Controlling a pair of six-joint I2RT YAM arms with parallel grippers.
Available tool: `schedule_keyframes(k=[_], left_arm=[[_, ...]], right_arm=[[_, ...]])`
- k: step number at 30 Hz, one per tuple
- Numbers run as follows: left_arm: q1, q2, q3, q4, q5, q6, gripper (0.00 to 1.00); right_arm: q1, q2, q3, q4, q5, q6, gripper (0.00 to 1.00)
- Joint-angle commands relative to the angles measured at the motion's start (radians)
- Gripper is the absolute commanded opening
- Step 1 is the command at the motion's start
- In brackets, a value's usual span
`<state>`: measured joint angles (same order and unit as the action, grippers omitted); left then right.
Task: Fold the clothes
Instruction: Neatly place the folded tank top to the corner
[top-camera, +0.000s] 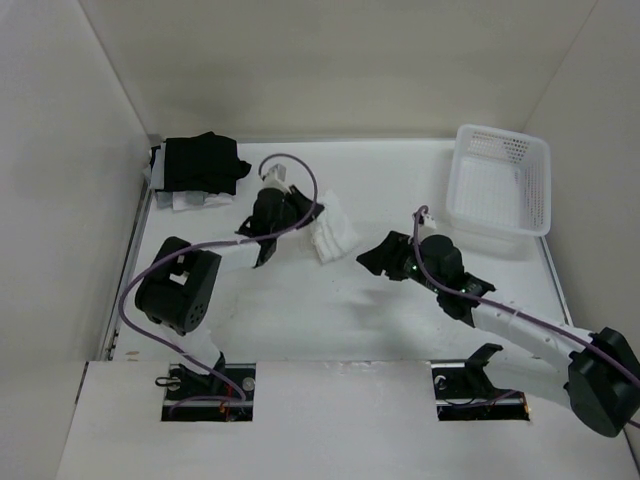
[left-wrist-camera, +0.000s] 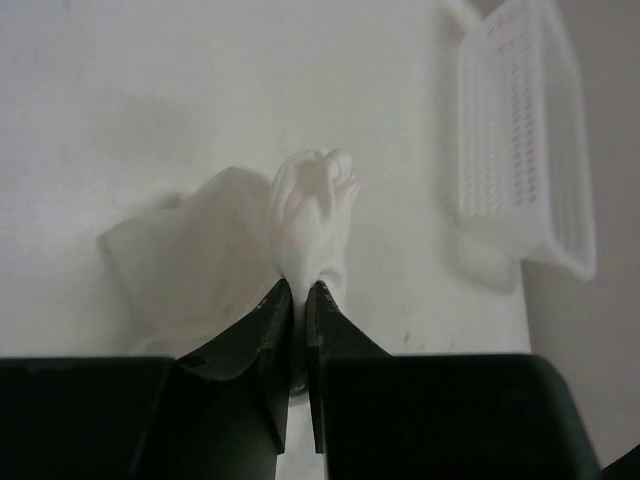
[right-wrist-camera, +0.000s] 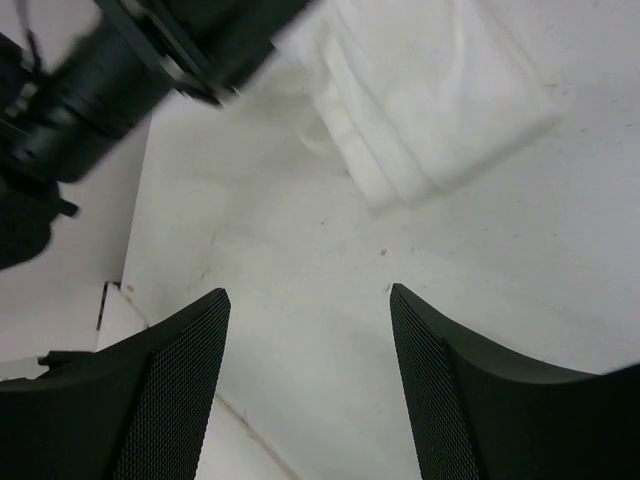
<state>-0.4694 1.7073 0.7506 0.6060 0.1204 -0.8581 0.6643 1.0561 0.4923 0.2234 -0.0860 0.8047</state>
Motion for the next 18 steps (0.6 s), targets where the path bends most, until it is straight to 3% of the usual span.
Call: schedule_keyframes(k=[1, 7, 11, 12, 14, 15, 18], left_arm=[[0.093, -0.041, 0.209, -0.043, 0.028, 0.073, 0.00], [0.333, -0.006, 0.444, -0.118, 0.044, 0.056, 0.00], [0.554, 0.047, 0.472, -0.097, -0.042, -0.069, 0.10], [0.605, 0.076, 0.466, -0.085, -0.072, -0.093, 0.17], [0.678, 0.139, 0.445, -0.061, -0.111, -0.123, 0.42], [0.708, 0.161, 0.431, -0.066, -0.116, -0.124, 0.49], [0.752, 0.163, 0.322, -0.042, -0.151, -0.156, 0.58]], right_arm=[[-0.041, -0.024, 0.003, 0.027, 0.002, -0.015, 0.70], [-0.065, 0.010, 0.043, 0.005, -0.026, -0.038, 0.71], [-0.061, 0.056, 0.060, 0.010, -0.043, -0.044, 0.71], [-0.061, 0.070, 0.063, 0.013, -0.044, -0.044, 0.71], [-0.058, 0.088, 0.071, 0.014, -0.047, -0.045, 0.71], [-0.052, 0.094, 0.074, 0.016, -0.047, -0.047, 0.71], [-0.030, 0.114, 0.074, 0.017, -0.049, -0.048, 0.71]])
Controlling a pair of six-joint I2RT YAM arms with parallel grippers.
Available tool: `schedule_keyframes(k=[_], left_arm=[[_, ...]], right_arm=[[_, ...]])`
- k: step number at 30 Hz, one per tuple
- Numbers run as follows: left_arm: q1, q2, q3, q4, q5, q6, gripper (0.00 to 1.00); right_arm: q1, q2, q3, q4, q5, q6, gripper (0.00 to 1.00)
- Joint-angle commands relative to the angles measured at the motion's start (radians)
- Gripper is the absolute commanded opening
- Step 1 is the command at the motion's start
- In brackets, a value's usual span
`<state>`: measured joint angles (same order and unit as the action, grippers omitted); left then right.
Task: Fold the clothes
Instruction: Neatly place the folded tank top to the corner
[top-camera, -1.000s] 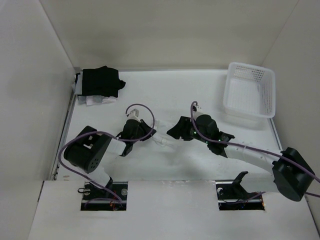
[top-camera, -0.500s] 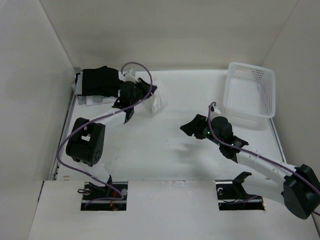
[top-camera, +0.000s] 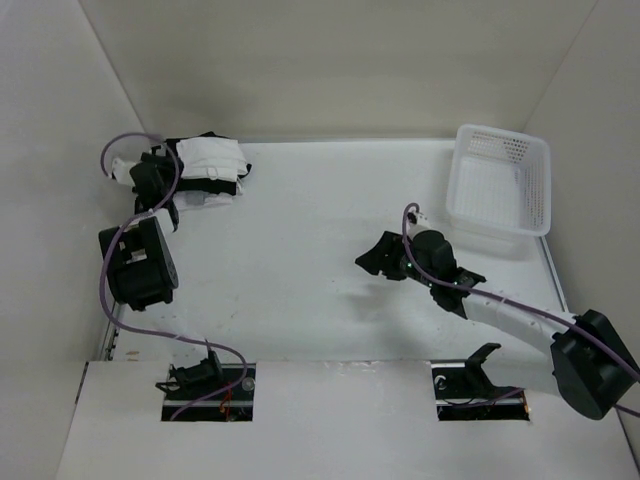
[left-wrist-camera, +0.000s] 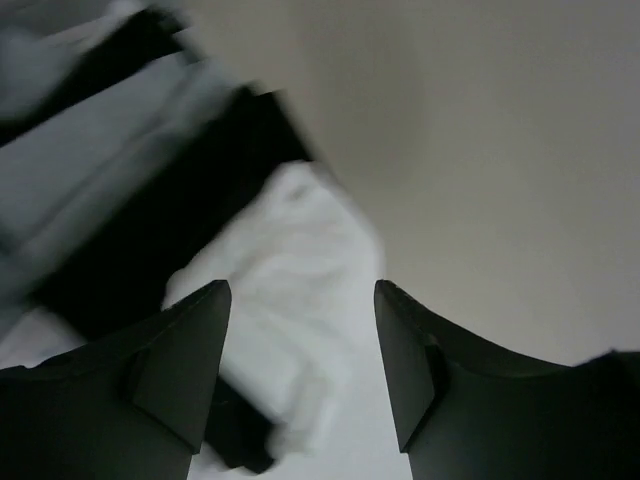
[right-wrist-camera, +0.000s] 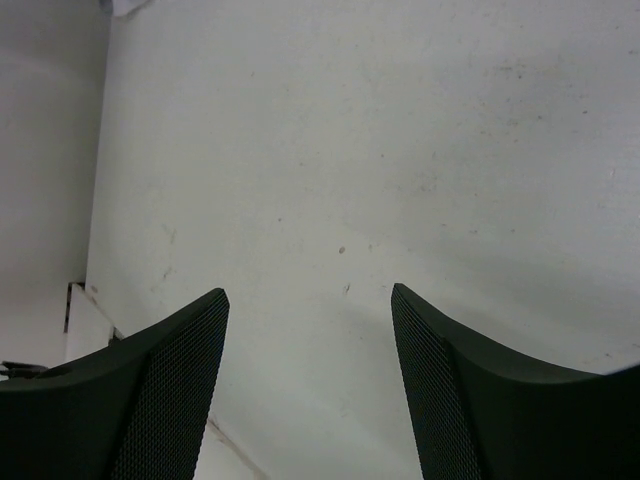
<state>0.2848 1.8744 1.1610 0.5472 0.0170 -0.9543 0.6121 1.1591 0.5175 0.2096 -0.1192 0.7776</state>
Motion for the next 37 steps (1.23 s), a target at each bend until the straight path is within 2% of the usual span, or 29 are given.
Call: schedule_keyframes(k=[1, 4, 6, 9, 12, 13, 14, 15, 16, 19, 22, 25, 27, 32, 37], left_arm=[[0.000, -0.027, -0.142, 0.043, -0.077, -0.087, 0.59], [-0.011, -0.130, -0.320, 0.192, -0.167, -0.150, 0.61], [-0.031, -0.208, -0.423, 0.253, -0.225, -0.164, 0.65], [-0.097, -0.329, -0.532, 0.252, -0.314, -0.150, 0.67], [-0.236, -0.402, -0.569, 0.195, -0.348, -0.063, 0.69], [-0.296, -0.411, -0.566, 0.165, -0.348, -0.037, 0.74], [-0.355, -0.417, -0.558, 0.136, -0.344, -0.003, 1.00], [-0.421, -0.416, -0.548, 0.113, -0.342, 0.024, 1.00], [-0.490, -0.405, -0.529, 0.087, -0.338, 0.061, 1.00], [-0.678, -0.357, -0.457, -0.025, -0.325, 0.181, 1.00], [-0.807, -0.292, -0.382, -0.152, -0.286, 0.221, 1.00], [-0.868, -0.232, -0.343, -0.259, -0.197, 0.184, 1.00], [-0.900, -0.218, -0.362, -0.256, -0.177, 0.157, 1.00], [-0.983, -0.219, -0.437, -0.152, -0.199, 0.123, 1.00], [-1.003, -0.241, -0.412, -0.156, -0.252, 0.173, 1.00]], right_arm=[[0.027, 0.017, 0.050, 0.033, -0.016, -0.023, 0.71], [0.056, 0.037, 0.052, 0.037, -0.016, -0.029, 0.73], [0.073, 0.047, 0.050, 0.042, -0.011, -0.035, 0.74], [0.085, 0.053, 0.033, 0.060, 0.009, -0.044, 0.74], [0.085, 0.059, 0.018, 0.082, 0.055, -0.044, 0.74], [0.085, 0.059, 0.016, 0.080, 0.075, -0.046, 0.74], [0.085, 0.057, 0.016, 0.076, 0.099, -0.049, 0.74], [0.085, 0.051, 0.015, 0.071, 0.121, -0.054, 0.82], [0.087, 0.044, 0.012, 0.070, 0.140, -0.061, 1.00], [0.087, 0.022, 0.010, 0.048, 0.231, -0.089, 1.00], [0.087, 0.002, -0.005, 0.045, 0.335, -0.110, 1.00], [0.087, -0.006, -0.037, 0.056, 0.412, -0.112, 1.00], [0.087, -0.003, -0.059, 0.071, 0.447, -0.113, 1.00], [0.087, 0.011, -0.074, 0.094, 0.455, -0.110, 1.00], [0.087, 0.020, -0.077, 0.102, 0.451, -0.109, 1.00]])
